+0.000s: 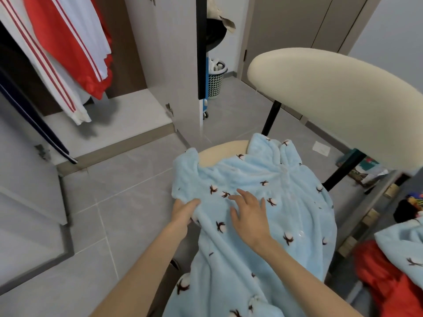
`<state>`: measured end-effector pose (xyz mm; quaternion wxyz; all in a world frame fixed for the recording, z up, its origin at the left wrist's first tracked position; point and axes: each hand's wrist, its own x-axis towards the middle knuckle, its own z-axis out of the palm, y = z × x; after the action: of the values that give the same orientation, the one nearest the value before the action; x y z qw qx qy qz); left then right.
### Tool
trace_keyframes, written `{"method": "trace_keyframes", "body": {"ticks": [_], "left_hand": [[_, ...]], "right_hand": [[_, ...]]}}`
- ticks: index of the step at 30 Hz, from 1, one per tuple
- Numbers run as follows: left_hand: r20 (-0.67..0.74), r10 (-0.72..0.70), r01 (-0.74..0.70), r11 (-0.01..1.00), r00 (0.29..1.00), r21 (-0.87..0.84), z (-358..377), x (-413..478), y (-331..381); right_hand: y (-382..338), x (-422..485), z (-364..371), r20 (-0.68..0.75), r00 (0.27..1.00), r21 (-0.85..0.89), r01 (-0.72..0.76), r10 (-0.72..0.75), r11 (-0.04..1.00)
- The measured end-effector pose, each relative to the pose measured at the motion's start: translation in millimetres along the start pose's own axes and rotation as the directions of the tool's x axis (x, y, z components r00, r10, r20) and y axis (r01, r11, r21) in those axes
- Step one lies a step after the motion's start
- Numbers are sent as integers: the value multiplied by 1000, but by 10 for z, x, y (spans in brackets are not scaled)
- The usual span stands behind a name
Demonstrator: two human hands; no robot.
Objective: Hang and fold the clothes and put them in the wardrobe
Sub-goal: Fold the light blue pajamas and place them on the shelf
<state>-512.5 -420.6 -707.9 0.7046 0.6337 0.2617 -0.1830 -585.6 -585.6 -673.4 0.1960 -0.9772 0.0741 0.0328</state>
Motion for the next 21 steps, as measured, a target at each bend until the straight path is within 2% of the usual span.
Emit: {"method": "trace_keyframes", "body": {"ticks": [3, 7, 9, 14, 16, 18, 20, 21], "left_hand": [[75, -90, 109, 944, 993, -311, -33, 84, 100], [169, -52, 136, 833, 984, -537, -79, 192, 282], [152, -22, 109, 794, 988, -598, -128, 242, 383], [93, 99, -9, 732, 991, -682, -286, 245, 602], [135, 147, -9, 710, 980, -704, -369, 192, 725], [235, 156, 63, 693, 959, -718, -417, 107, 886], [288, 133, 101, 734, 948, -671, -378, -30, 1044], [242, 149, 29, 796, 959, -605, -338, -74, 1087]], "right_hand": [[-120, 223, 5, -6, 1000, 98, 23, -23, 995], [-80, 403, 90, 261, 965, 148, -20, -19, 989], [-22, 421, 175, 345, 939, 126, -44, -2, 991], [3, 431, 266, 312, 950, 113, -41, 4, 993], [2, 419, 257, 309, 951, 122, -31, -9, 992], [-1, 391, 238, 313, 950, 136, -24, -19, 990], [1, 358, 194, 308, 951, 233, -60, -15, 971], [8, 341, 149, 287, 958, 329, -102, 3, 939]]}}
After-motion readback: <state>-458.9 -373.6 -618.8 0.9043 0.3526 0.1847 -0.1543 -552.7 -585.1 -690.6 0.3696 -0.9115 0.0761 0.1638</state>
